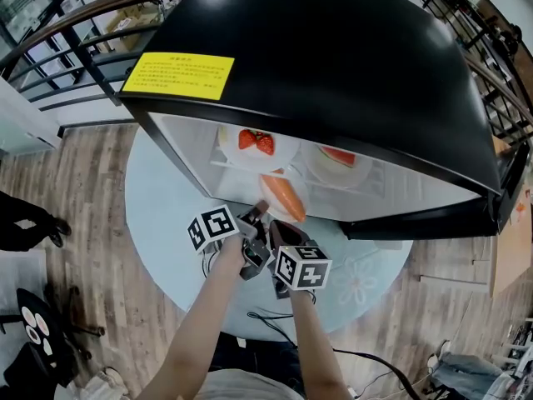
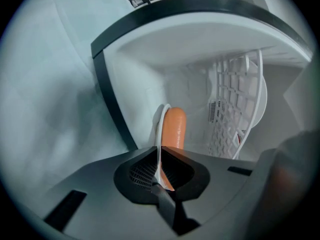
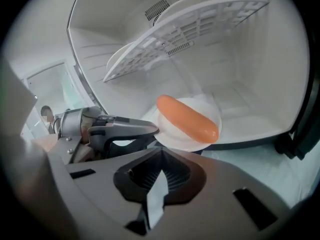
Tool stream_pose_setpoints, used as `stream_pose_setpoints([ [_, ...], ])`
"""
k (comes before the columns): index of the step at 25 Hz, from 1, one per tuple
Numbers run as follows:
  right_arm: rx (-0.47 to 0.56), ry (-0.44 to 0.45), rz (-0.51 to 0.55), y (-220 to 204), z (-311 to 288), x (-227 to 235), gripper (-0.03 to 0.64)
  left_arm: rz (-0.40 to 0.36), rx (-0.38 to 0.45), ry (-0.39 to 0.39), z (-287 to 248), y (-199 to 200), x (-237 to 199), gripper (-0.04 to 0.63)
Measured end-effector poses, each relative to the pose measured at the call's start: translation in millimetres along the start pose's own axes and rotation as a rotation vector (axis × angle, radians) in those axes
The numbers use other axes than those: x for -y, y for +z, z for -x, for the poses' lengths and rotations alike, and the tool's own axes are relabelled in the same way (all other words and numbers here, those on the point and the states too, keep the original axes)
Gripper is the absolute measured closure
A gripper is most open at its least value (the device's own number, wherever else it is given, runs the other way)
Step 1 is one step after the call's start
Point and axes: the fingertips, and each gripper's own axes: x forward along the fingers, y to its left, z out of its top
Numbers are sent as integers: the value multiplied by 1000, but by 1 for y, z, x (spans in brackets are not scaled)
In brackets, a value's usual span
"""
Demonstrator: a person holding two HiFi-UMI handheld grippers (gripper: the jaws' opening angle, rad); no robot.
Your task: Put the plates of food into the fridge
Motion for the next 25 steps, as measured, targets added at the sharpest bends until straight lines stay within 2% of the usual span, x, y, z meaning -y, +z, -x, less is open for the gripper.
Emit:
stream_pose_setpoints([
  [4,24,13,2,11,-6,-2,604,-24,-48,-15,-2,-5,6,572],
  [7,30,-22,47,20,-10,3,604,-18,-68,-46,2,-5,10,546],
  [14,53,-89,27,42,-16,36,604,-79,-93,-107,20,-13,21,546],
  [17,72,-98,26,47,-15,40,604,-151,-67,-99,29,-15,22,546],
  [20,149,-80,27,53,-3,32,604,-257,-27,-83,39,-13,25,548],
  [23,274,-57,58,65,23,13,604,-408,34,-129,55,-10,44,548],
  [25,365,-68,104,74,47,0,604,-485,91,-195,67,-11,65,548],
])
